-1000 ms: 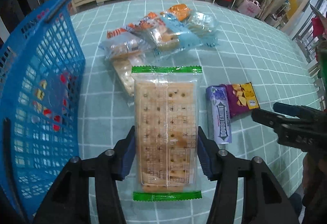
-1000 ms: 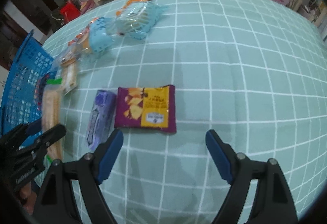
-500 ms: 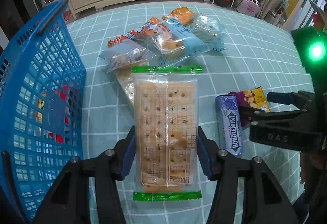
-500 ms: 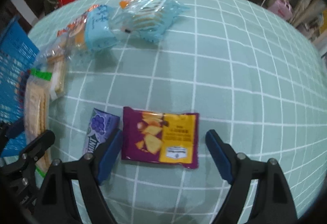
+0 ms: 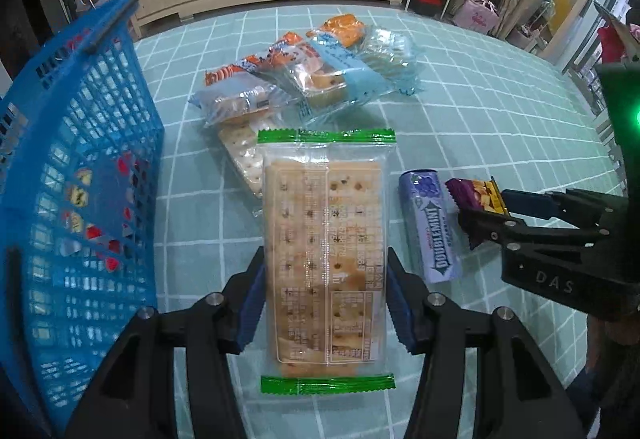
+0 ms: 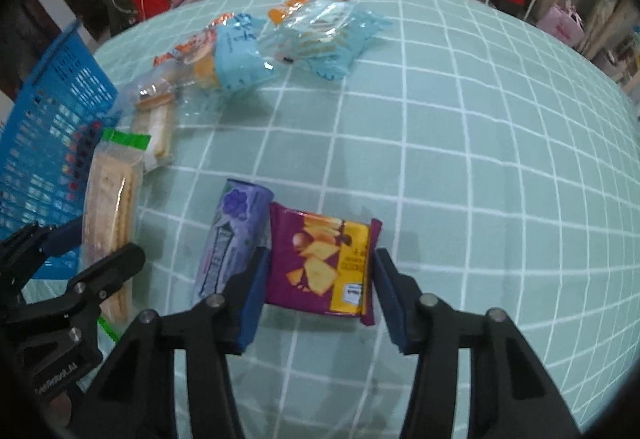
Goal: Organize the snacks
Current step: 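Grasp the purple chip pack with the right gripper while the left gripper holds the crackers, then carry crackers and chip pack over the basket and release both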
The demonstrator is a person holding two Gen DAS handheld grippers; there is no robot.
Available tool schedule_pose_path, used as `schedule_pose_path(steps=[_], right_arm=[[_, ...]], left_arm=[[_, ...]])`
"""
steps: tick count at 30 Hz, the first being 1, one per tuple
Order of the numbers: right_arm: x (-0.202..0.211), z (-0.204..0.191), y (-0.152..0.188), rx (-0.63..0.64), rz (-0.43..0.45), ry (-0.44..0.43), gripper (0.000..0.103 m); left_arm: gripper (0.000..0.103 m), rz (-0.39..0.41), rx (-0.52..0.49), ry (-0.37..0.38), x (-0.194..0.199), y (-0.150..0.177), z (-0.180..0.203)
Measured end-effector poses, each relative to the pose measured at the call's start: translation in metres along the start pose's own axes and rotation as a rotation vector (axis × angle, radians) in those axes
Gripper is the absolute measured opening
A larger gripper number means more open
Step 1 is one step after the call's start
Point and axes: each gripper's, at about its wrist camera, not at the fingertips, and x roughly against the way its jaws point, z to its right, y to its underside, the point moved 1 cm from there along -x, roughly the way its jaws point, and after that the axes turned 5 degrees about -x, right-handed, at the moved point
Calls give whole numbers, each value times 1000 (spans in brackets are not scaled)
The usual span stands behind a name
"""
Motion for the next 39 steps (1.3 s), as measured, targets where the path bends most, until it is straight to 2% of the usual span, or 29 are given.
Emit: schedule_pose_path(steps=[9,20,28,31,36,39], right_arm=[[85,-4,16,8,115,-25,56],[175,-72,10,114,294,-86,56],[188,-135,5,225,345,-137,56],[191,-149,5,249,349,-143,56],[176,-183,-5,282,313,-202,56],[161,-203,-10,302,284,-218,56]], left_arm=[[52,105,-36,8,71,2,9],[52,281,-84,-42,182,13,-27],[52,320,-81,-99,225,27,-87],[52,316,-71,-65,233,32,-111],[52,295,-37,-86,229,37,-146],[52,263,-13,-66,218,37,-161]])
